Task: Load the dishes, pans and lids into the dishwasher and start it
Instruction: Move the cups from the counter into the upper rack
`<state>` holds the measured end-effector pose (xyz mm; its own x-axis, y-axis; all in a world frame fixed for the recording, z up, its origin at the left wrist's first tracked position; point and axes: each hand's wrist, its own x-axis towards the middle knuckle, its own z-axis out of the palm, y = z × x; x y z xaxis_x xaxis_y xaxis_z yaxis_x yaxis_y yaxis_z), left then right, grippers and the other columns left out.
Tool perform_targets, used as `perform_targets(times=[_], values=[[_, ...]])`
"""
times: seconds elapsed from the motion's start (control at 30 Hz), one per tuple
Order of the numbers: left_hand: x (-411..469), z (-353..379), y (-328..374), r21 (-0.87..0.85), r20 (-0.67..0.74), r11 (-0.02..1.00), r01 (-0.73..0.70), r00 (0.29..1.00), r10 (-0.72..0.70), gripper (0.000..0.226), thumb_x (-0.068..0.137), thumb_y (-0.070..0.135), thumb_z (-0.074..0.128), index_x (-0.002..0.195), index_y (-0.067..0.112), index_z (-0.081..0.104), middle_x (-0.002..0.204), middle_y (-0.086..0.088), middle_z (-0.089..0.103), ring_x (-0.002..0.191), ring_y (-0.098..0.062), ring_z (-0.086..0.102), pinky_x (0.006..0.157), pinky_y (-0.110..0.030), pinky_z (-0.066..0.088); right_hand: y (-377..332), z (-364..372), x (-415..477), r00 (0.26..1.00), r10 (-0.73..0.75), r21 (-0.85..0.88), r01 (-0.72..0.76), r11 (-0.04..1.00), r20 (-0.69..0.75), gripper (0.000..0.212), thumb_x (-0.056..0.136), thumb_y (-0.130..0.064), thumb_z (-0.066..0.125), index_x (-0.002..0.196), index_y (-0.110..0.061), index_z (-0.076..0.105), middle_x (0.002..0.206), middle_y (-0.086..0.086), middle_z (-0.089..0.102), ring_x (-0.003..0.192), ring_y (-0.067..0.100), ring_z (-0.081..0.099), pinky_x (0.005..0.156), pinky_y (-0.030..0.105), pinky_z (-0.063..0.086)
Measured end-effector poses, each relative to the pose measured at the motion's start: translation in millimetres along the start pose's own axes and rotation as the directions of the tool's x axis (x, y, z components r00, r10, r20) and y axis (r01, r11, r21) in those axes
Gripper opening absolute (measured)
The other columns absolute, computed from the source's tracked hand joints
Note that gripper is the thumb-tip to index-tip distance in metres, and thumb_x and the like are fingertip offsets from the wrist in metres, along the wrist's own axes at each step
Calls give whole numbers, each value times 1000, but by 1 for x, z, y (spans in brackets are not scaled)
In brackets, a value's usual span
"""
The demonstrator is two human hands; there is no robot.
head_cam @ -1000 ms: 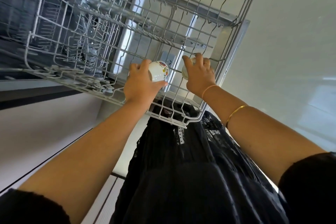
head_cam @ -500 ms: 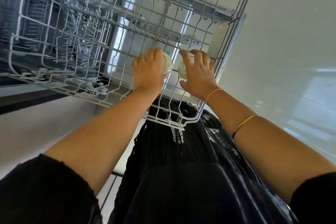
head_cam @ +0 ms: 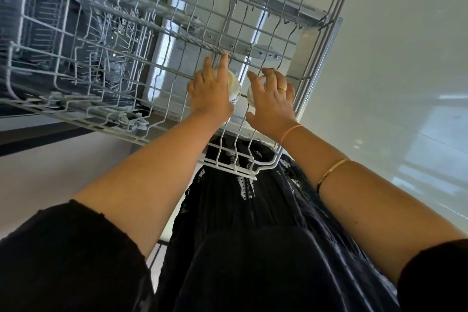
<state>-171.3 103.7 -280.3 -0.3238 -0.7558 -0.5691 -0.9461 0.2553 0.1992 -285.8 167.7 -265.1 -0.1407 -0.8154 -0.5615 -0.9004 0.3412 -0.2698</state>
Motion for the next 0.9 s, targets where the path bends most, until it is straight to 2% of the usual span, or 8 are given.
perform_targets(times=[0.13,0.27,0.47,0.57,0.67,0.77,0.83,0.9], values=[[-7,-4,-1,8,-43,1000,1,999,-1,115,71,29,79,150,23,-6,156,-17,3,141,-35,15,112,-47,20,-4,0,0,999,-28,-21,27,999,-27,80,83,-19,61,147,-19,13,153,15,7,143,35,-3,113,56,-1],[-24,-14,-4,0,-96,1000,22,995,-22,111,73,35,76,150,21,-3,156,-15,2,142,-34,11,113,-47,16,-13,-3,-4,995,-28,-36,25,999,-91,72,85,-18,52,147,-15,14,154,14,7,144,34,-4,113,54,-6],[-65,-49,-14,-90,-225,992,88,968,-106,90,84,34,65,150,18,6,155,-13,14,142,-31,16,114,-44,21,-40,-31,-18,983,-100,10,103,995,-155,69,88,-19,48,148,-14,14,155,15,9,144,32,-2,117,50,-3],[-95,-76,-26,-120,-342,987,110,928,-146,75,89,35,58,147,14,16,151,-11,24,139,-28,24,113,-39,26,-63,-51,-31,957,-215,12,221,975,-196,66,88,-18,48,146,-12,18,153,18,13,144,34,3,117,47,-1],[-128,-106,-37,-255,-474,965,67,861,-185,60,89,24,58,142,11,32,141,-9,40,131,-25,37,109,-36,33,-89,-68,-42,904,-344,3,356,934,-256,62,80,-10,55,139,-6,36,145,25,30,137,42,23,115,53,17],[-170,-137,-48,-357,-624,934,35,734,-266,50,90,20,58,137,13,42,136,-3,48,126,-22,43,105,-30,32,-123,-85,-51,808,-494,9,524,852,-321,58,70,-7,56,127,-2,48,132,28,45,123,46,43,102,58,36],[-195,-149,-56,-426,-683,904,44,640,-353,46,91,20,58,135,15,44,134,-1,50,124,-19,42,104,-27,33,-146,-97,-59,748,-562,20,607,795,-354,56,70,-4,58,125,-3,50,131,27,47,121,45,45,99,57,41],[-219,-157,-67,-491,-716,869,63,540,-443,45,92,21,57,135,16,44,132,-1,51,123,-18,43,103,-27,35,-170,-105,-70,655,-646,6,704,710,-392,52,72,-1,62,123,-2,51,128,25,50,120,44,47,97,56,43]])
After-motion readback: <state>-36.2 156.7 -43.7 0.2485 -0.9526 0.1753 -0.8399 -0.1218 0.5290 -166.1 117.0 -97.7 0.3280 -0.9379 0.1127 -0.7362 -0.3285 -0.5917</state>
